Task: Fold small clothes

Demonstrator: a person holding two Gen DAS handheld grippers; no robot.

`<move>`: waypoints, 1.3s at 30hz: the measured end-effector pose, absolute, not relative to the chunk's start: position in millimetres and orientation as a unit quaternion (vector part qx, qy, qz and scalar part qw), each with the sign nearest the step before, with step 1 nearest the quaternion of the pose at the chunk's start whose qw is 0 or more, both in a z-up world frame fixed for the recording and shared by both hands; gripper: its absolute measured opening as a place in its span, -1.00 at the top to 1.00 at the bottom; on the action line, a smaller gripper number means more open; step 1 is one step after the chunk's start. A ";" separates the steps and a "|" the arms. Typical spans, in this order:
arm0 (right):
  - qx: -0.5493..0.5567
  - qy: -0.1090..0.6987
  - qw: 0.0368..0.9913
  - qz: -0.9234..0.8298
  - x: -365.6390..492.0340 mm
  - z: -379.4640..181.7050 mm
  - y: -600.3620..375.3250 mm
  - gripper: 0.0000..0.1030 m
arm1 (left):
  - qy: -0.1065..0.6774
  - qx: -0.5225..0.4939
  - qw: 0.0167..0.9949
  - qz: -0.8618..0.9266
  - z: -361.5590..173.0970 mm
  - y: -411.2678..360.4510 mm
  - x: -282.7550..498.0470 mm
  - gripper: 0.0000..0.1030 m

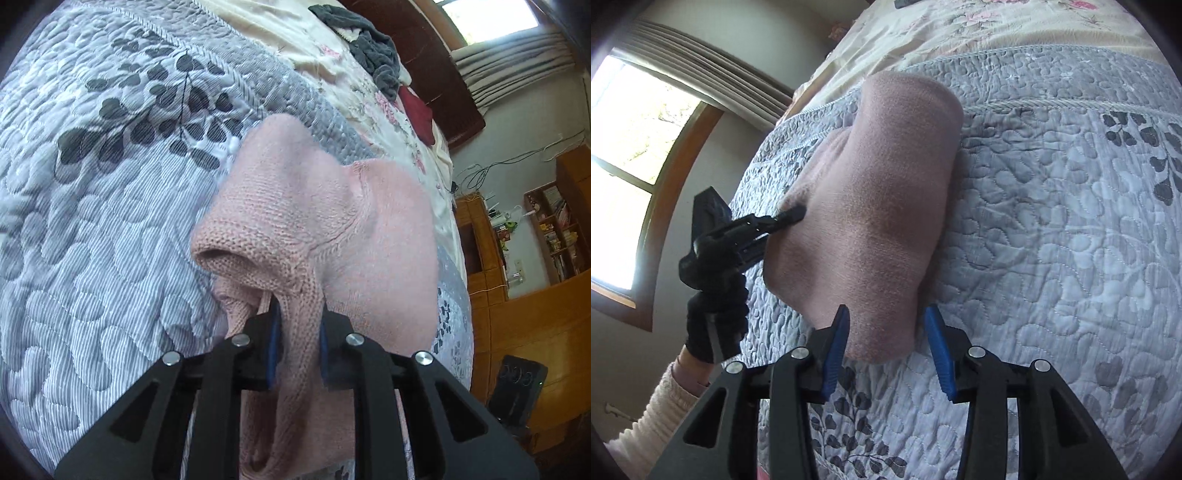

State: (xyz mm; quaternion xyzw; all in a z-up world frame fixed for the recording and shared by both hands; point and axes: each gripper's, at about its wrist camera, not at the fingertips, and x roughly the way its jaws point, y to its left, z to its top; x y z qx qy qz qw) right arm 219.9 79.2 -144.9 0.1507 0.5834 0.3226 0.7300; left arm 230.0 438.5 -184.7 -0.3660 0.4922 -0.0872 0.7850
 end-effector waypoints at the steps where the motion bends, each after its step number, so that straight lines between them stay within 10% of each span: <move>1: 0.157 0.588 0.725 0.323 221.6 -148.2 83.4 0.09 | 0.498 -0.369 0.779 -0.090 -190.9 436.7 230.3 0.63; 6: 0.164 0.618 0.703 0.310 226.7 -171.1 103.6 -0.03 | 0.507 -0.368 0.773 -0.104 -197.5 429.8 227.9 0.52; 12: 0.145 0.626 0.712 0.282 216.4 -183.9 102.3 0.54 | 0.515 -0.358 0.772 -0.107 -202.7 425.9 223.2 0.44; 26: 0.135 0.628 0.712 0.284 216.6 -192.5 93.2 0.41 | 0.491 -0.320 0.808 -0.065 -155.0 450.3 221.8 -0.19; 31: 0.132 0.626 0.715 0.282 213.8 -192.9 96.3 0.40 | 0.505 -0.342 0.791 -0.057 -164.6 461.5 255.3 0.01; 33: 0.128 0.627 0.715 0.282 215.7 -191.8 101.0 0.38 | 0.511 -0.347 0.784 -0.053 -172.8 458.7 264.1 0.59; 39: 0.113 0.625 0.718 0.284 216.7 -188.6 104.4 0.33 | 0.495 -0.335 0.802 -0.021 -179.6 463.3 252.8 0.80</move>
